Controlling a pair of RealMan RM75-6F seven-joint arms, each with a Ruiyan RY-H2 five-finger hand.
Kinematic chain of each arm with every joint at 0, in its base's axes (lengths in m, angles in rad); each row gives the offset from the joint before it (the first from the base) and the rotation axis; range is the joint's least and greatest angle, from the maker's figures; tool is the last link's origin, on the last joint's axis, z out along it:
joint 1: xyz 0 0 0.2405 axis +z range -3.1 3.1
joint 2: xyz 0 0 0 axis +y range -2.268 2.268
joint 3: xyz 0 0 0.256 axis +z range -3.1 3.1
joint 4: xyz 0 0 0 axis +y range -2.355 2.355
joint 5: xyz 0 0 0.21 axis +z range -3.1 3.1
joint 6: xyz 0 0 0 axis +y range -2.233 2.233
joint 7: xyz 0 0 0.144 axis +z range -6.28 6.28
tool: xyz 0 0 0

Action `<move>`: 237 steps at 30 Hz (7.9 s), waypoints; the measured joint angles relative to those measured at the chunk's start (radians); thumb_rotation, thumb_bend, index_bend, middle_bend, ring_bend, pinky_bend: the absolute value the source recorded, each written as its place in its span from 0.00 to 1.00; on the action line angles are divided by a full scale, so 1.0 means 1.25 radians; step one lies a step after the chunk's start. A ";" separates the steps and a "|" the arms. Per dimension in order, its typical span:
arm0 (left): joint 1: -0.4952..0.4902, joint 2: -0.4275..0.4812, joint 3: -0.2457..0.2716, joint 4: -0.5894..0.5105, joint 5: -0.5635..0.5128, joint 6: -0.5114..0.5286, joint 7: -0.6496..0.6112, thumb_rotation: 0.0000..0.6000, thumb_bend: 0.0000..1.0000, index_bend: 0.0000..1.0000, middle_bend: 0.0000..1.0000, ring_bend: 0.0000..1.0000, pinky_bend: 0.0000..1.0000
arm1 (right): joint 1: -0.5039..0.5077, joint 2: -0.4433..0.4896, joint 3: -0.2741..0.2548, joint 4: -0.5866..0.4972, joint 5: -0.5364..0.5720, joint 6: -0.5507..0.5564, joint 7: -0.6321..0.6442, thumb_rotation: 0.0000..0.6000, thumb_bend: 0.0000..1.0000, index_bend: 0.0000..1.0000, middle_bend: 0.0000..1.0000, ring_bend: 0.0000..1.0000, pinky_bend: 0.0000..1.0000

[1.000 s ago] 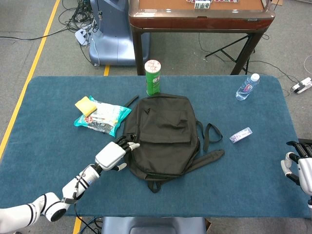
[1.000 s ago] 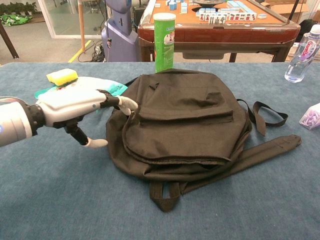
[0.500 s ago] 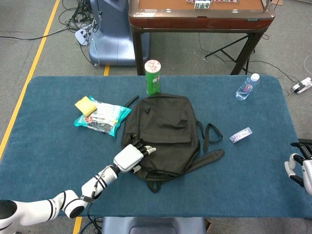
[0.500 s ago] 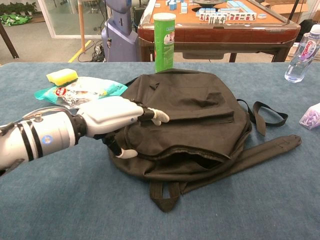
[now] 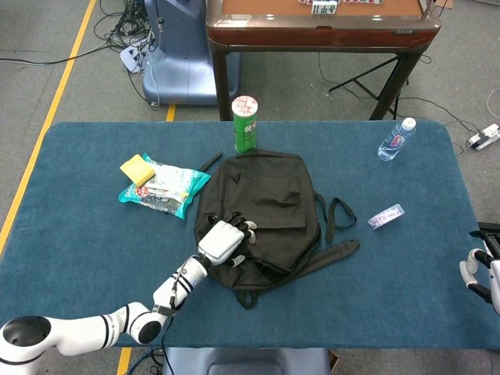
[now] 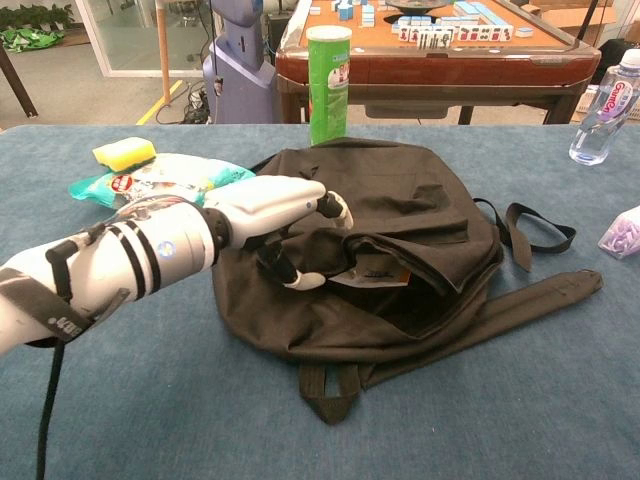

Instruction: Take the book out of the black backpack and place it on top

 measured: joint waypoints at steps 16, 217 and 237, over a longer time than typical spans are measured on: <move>-0.123 -0.085 -0.164 0.044 -0.266 0.045 0.133 1.00 0.33 0.72 0.47 0.34 0.15 | 0.089 0.033 -0.058 -0.076 -0.196 -0.077 0.016 1.00 0.33 0.34 0.30 0.25 0.34; -0.056 0.207 -0.018 -0.365 -0.515 0.193 0.270 1.00 0.32 0.26 0.39 0.29 0.14 | 0.370 -0.024 0.069 -0.296 -0.091 -0.055 0.022 1.00 0.45 0.81 0.63 0.51 0.48; 0.105 0.449 0.071 -0.538 -0.293 0.286 0.114 1.00 0.32 0.17 0.35 0.27 0.14 | 0.405 -0.096 0.103 -0.193 -0.018 -0.164 0.016 1.00 0.45 0.81 0.63 0.51 0.48</move>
